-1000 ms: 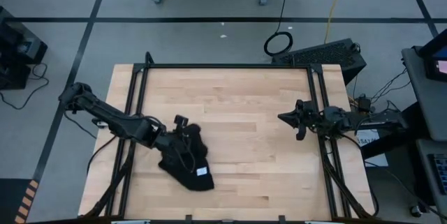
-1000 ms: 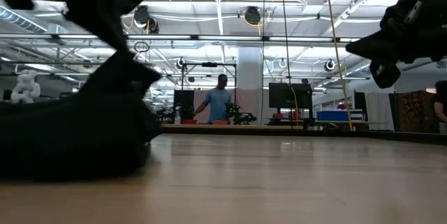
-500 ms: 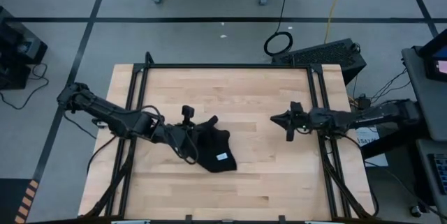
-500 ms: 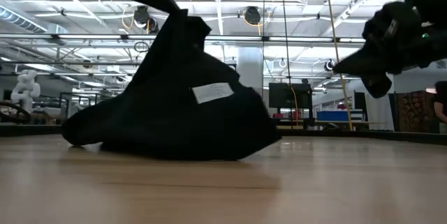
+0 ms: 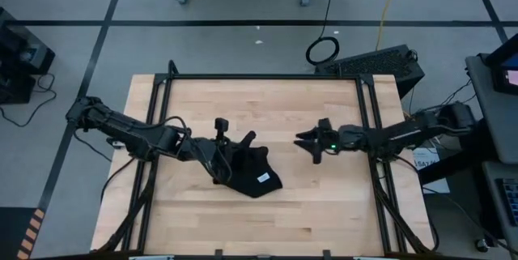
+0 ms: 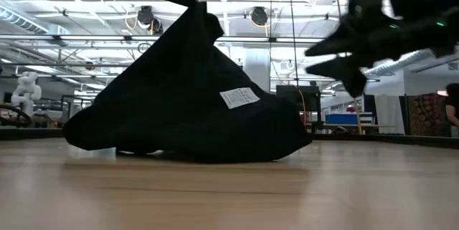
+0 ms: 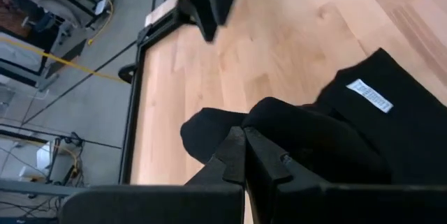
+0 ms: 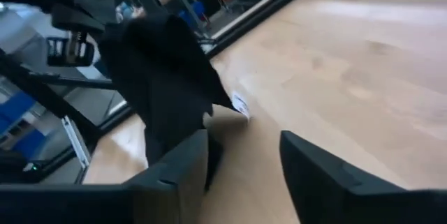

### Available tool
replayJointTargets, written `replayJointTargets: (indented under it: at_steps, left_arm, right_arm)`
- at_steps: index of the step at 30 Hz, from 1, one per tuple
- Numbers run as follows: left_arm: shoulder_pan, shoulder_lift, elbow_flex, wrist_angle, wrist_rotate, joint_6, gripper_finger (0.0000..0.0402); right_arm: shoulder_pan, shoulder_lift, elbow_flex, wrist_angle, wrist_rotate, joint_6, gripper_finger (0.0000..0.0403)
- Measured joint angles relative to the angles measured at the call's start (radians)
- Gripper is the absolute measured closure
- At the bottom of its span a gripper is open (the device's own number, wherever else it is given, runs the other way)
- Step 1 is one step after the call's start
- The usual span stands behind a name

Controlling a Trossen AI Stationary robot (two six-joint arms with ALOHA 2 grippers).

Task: Roll towel
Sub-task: Roll the black microfiber towel

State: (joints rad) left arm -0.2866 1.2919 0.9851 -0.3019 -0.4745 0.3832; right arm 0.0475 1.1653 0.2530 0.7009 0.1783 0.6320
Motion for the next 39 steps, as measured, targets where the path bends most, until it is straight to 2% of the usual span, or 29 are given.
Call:
replayJointTargets:
  at_steps: [5, 10, 13, 16, 20, 28, 32, 39]
  left_arm:
    - [0.006, 0.0, 0.0, 0.01, 0.001, 0.018, 0.0401]
    - [0.006, 0.0, 0.0, 0.019, 0.001, 0.023, 0.0401]
    - [0.005, 0.0, -0.001, 0.018, 0.007, 0.023, 0.0401]
    - [0.005, 0.0, -0.001, 0.018, 0.059, 0.022, 0.0401]
    - [0.005, 0.0, -0.001, 0.018, 0.078, 0.018, 0.0401]
    - [0.005, 0.0, -0.009, 0.033, 0.078, 0.015, 0.0401]
    - [0.006, 0.0, -0.039, 0.033, 0.079, -0.018, 0.0401]
    - [0.006, 0.0, -0.096, 0.056, 0.079, -0.252, 0.0364]
  right_arm:
    - [0.0, 0.229, 0.189, 0.0, -0.119, -0.099, 0.0192]
    - [0.0, 0.424, 0.31, 0.02, -0.15, -0.102, 0.0179]
    - [0.0, 0.519, 0.326, 0.136, -0.168, -0.087, 0.0181]
    - [0.0, 0.601, 0.326, 0.303, -0.235, -0.065, 0.0193]
    - [-0.001, 0.68, 0.326, 0.481, -0.319, -0.059, 0.0233]
    - [-0.002, 0.709, 0.326, 0.548, -0.401, -0.099, 0.0389]
    - [-0.003, 0.684, 0.326, 0.533, -0.422, -0.094, 0.0393]
    - [-0.022, 0.588, 0.326, 0.322, -0.418, -0.14, 0.04]
